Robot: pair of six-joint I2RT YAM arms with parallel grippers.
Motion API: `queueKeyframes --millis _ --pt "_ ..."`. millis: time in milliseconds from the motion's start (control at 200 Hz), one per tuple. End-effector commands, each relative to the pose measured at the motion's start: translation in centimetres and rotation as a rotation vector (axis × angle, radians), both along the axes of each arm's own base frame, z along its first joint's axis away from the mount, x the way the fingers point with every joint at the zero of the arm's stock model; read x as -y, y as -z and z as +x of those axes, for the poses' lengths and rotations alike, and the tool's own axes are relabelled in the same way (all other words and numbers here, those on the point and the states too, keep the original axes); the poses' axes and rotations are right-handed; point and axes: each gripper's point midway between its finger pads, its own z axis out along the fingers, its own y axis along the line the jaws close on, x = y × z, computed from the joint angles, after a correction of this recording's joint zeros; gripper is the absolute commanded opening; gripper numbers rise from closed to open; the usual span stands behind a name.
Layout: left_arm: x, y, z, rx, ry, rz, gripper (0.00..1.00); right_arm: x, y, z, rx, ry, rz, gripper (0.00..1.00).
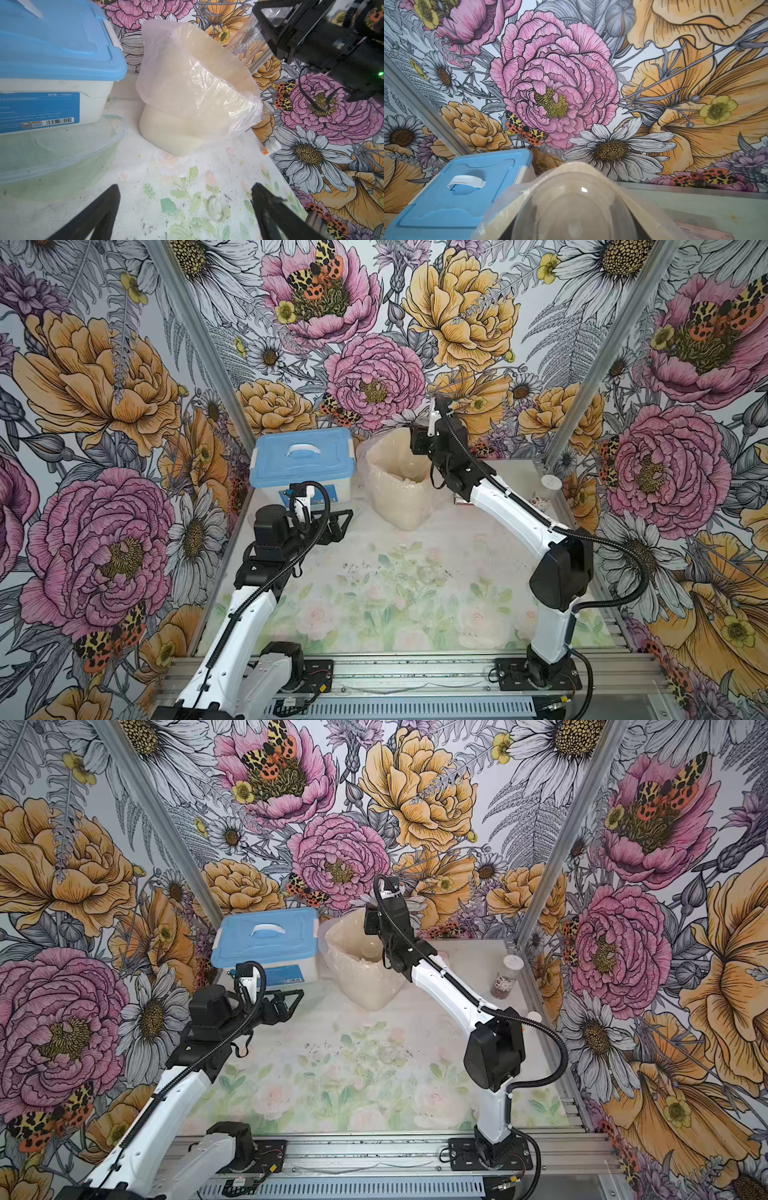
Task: Empty the moldy dried flower tea in the jars
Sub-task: Pour the moldy dried flower tea into the trash bin, then place the jar at the center of the board.
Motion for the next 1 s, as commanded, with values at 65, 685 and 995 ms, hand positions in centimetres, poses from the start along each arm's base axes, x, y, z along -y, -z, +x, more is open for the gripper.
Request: queueKeyframes --millis 65,685,995 --pt "1.5 -4.7 0.3 0.089 0.026 -0.228 0.99 2.4 -8.0 -1.8 0.122 0.032 0.158 0.25" --pt "9.7 -15.0 1.8 0.112 0.223 -0.603 0.99 9.3 -11.1 -10.9 0.103 -0.016 0.702 0.27" --pt "13.1 -15.8 3.4 0.058 0.335 -0.789 0.99 8.9 -6.8 -12.2 -0.029 -0.113 0.968 0.26"
